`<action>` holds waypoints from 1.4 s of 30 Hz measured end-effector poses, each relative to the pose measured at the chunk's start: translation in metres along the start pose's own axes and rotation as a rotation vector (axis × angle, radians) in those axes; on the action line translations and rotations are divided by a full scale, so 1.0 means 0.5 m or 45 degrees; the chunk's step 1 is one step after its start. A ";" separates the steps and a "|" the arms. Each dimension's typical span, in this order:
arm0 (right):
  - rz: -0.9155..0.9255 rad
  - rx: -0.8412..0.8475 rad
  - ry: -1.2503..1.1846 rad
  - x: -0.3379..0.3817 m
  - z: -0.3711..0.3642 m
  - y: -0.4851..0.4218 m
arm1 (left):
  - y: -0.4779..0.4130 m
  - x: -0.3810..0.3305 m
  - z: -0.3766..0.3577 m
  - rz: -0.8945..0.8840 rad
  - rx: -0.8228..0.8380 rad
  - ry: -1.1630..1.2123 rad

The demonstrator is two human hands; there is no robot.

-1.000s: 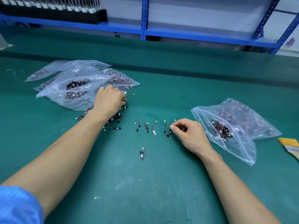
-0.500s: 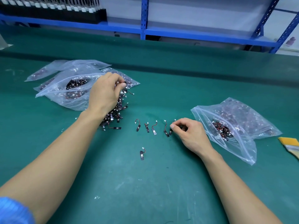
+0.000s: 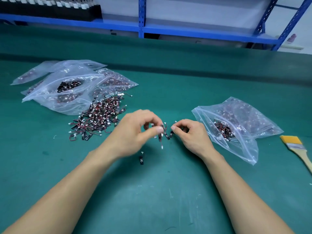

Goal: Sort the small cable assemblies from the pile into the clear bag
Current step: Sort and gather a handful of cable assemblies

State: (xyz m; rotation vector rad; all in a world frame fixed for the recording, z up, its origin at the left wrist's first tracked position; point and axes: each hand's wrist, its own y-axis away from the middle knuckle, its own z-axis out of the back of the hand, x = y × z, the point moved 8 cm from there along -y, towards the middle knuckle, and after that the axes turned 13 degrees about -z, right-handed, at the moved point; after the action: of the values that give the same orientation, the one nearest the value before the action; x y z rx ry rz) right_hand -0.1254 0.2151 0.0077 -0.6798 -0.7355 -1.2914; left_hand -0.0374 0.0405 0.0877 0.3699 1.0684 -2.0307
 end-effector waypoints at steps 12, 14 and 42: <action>0.013 -0.006 0.038 0.001 0.003 0.000 | 0.052 0.014 -0.074 -0.050 0.244 0.013; 0.015 -0.007 0.034 0.001 0.003 -0.001 | 0.052 0.021 -0.065 0.001 0.178 0.049; 0.058 -0.009 0.085 0.007 0.004 0.003 | 0.076 0.077 -0.053 0.296 0.173 0.217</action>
State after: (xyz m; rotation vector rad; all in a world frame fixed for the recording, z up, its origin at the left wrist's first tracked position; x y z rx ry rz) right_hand -0.1237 0.2146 0.0115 -0.6530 -0.6579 -1.2694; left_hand -0.0358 0.0295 0.0286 0.7153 0.9414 -1.8923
